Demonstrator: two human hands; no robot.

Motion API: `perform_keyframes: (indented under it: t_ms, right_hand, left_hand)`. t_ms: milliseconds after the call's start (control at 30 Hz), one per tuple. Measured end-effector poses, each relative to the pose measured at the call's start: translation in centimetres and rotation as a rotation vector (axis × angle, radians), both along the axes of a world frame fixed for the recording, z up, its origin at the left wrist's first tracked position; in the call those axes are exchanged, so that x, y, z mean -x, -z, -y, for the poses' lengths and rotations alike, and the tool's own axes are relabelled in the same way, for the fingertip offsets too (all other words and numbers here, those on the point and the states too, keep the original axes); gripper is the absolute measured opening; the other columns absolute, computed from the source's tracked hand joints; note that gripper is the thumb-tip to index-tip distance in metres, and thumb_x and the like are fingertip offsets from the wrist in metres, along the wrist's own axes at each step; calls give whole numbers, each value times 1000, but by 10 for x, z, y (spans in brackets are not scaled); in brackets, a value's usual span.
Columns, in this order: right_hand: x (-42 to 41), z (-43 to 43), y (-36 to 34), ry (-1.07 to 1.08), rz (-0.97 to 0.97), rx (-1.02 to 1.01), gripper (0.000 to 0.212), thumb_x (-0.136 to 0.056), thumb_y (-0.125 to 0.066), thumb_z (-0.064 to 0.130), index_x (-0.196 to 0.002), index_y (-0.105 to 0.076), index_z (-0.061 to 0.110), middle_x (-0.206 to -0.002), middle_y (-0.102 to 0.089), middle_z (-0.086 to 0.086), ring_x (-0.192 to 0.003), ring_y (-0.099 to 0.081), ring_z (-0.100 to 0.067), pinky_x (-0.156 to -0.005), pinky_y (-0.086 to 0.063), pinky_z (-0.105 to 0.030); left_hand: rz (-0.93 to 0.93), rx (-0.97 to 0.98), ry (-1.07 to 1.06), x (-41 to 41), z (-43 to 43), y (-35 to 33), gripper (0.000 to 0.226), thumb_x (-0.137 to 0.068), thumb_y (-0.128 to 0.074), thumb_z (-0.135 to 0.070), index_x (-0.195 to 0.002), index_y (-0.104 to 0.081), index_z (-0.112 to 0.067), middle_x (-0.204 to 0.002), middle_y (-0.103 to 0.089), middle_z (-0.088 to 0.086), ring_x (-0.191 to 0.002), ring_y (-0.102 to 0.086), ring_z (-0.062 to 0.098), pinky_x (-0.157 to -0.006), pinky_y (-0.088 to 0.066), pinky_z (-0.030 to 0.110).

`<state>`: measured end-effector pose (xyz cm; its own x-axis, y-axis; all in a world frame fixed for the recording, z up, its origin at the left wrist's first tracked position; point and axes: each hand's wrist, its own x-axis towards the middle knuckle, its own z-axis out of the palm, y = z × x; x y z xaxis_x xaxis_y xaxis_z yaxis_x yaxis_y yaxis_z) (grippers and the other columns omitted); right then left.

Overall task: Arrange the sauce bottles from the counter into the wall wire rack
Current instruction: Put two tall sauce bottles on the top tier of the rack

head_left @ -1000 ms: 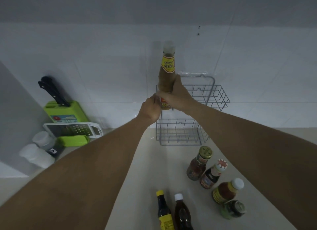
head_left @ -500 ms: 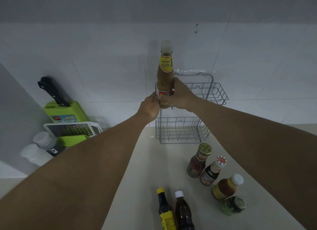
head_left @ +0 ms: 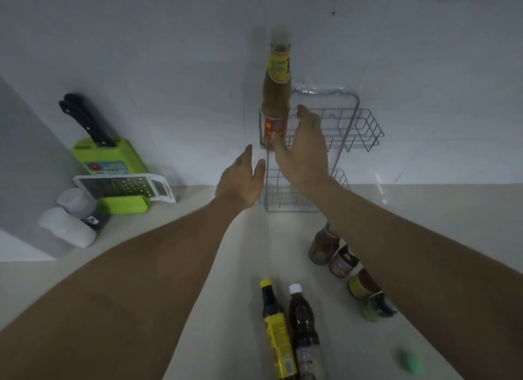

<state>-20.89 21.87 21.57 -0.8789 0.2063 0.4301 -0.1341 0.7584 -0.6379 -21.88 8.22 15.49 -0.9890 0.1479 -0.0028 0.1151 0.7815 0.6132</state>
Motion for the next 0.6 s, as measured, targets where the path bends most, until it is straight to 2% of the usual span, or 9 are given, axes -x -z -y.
perform_keyframes:
  t_ms: [33, 100, 167, 267, 333, 400, 500, 600]
  right_hand:
    - [-16, 7, 9, 33, -97, 18, 58, -91, -63, 33, -138, -45, 4, -129, -55, -14, -114, -58, -27, -97, -51, -44]
    - [-49, 20, 32, -16, -87, 80, 46, -91, -62, 29, -130, -52, 7, -119, -57, -9, -105, -59, -23, -91, -53, -42]
    - [-79, 28, 60, -78, 144, 41, 41, -93, -60, 31, -127, -54, 10, -118, -58, -7, -108, -57, -23, -94, -51, -41]
    - [-121, 34, 107, -75, 563, -223, 44, -94, -52, 46, -120, -62, 12, -121, -57, -10, -115, -52, -29, -100, -45, -43]
    - [-151, 36, 136, -87, 707, -367, 51, -93, -47, 54, -114, -65, 12, -122, -52, -13, -119, -44, -34, -102, -39, -44]
    - [-175, 38, 160, -83, 755, -455, 57, -90, -44, 60, -110, -65, 11, -122, -46, -12, -119, -39, -35, -101, -34, -46]
    - [-196, 38, 183, -60, 748, -564, 63, -87, -42, 66, -106, -65, 11, -119, -44, -9, -114, -38, -31, -96, -33, -45]
    - [-209, 37, 200, -99, 732, -651, 64, -87, -43, 66, -109, -63, 10, -115, -46, -8, -109, -39, -30, -91, -33, -44]
  left_hand:
    - [-29, 41, -18, -10, 3, 11, 67, -104, -23, -53, -161, -12, -19, -166, -25, 6, -150, -30, 29, -122, -28, 45]
    - [-43, 89, -10, -34, 9, 37, 66, -104, -29, -48, -160, -16, -16, -164, -30, 10, -149, -32, 29, -121, -28, 45]
    - [-22, 157, 18, -60, 15, 69, 66, -103, -34, -43, -160, -18, -16, -163, -32, 10, -148, -32, 28, -121, -27, 44]
    - [51, 248, 24, -102, 24, 115, 62, -104, -32, -39, -160, -18, -17, -164, -28, 7, -150, -26, 26, -123, -20, 41]
    - [109, 250, 9, -129, 30, 141, 60, -105, -28, -41, -160, -18, -19, -165, -26, 8, -152, -22, 27, -124, -17, 41]
    - [172, 248, -7, -151, 33, 165, 60, -106, -24, -43, -160, -15, -20, -167, -20, 9, -154, -15, 27, -125, -13, 42]
    - [203, 345, 41, -179, 32, 197, 61, -106, -19, -44, -162, -4, -23, -170, 0, 8, -157, 6, 26, -125, 5, 42]
    - [130, 448, 49, -188, 33, 211, 64, -103, -13, -48, -162, -5, -23, -170, -1, 10, -157, 3, 30, -122, 8, 44]
